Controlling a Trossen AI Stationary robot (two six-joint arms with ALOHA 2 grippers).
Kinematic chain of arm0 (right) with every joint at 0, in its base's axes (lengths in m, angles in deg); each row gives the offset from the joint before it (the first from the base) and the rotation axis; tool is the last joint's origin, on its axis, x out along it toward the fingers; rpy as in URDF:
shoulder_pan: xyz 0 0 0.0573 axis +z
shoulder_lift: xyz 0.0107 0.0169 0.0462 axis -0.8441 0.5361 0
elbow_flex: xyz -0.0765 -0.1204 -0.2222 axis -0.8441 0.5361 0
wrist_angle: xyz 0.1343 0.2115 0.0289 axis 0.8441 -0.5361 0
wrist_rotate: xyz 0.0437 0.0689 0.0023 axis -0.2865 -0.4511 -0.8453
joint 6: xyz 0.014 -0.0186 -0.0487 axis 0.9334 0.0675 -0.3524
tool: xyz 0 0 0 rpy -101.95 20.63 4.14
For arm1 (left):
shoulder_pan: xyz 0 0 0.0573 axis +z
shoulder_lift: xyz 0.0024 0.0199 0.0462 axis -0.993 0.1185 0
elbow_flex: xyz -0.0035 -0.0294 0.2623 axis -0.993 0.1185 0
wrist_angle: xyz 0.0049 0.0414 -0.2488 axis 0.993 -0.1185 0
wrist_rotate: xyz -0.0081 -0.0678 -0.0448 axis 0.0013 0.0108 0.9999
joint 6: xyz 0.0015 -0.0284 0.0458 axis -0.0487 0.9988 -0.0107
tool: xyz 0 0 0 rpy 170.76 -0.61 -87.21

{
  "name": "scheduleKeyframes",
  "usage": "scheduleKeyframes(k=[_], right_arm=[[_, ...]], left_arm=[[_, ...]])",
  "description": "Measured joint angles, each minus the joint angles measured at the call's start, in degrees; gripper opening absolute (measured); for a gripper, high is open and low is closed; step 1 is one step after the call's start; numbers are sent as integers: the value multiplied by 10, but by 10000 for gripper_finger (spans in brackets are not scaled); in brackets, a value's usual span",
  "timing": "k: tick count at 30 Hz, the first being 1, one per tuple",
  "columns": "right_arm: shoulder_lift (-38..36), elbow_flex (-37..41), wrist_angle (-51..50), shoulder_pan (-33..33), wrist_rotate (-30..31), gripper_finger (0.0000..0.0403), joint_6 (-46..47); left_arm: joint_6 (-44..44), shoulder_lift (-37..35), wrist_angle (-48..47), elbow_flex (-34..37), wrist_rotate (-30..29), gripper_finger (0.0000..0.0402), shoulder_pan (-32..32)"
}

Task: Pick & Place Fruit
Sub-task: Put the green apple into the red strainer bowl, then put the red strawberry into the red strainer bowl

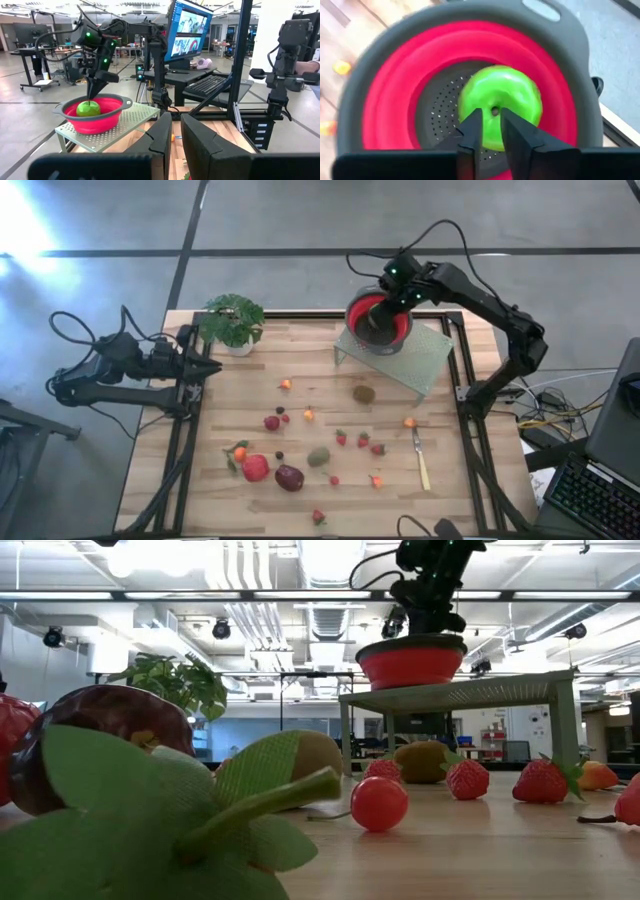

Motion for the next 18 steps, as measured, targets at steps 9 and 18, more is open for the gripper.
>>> scheduleKeyframes(k=[9, 18], right_arm=[[-31, -46, -18, 16, -2, 134, -14], [-76, -85, -46, 121, -2, 159, 3]], left_arm=[[0, 0, 0, 0, 0, 46, 0], [0, 0, 0, 0, 0, 46, 0]])
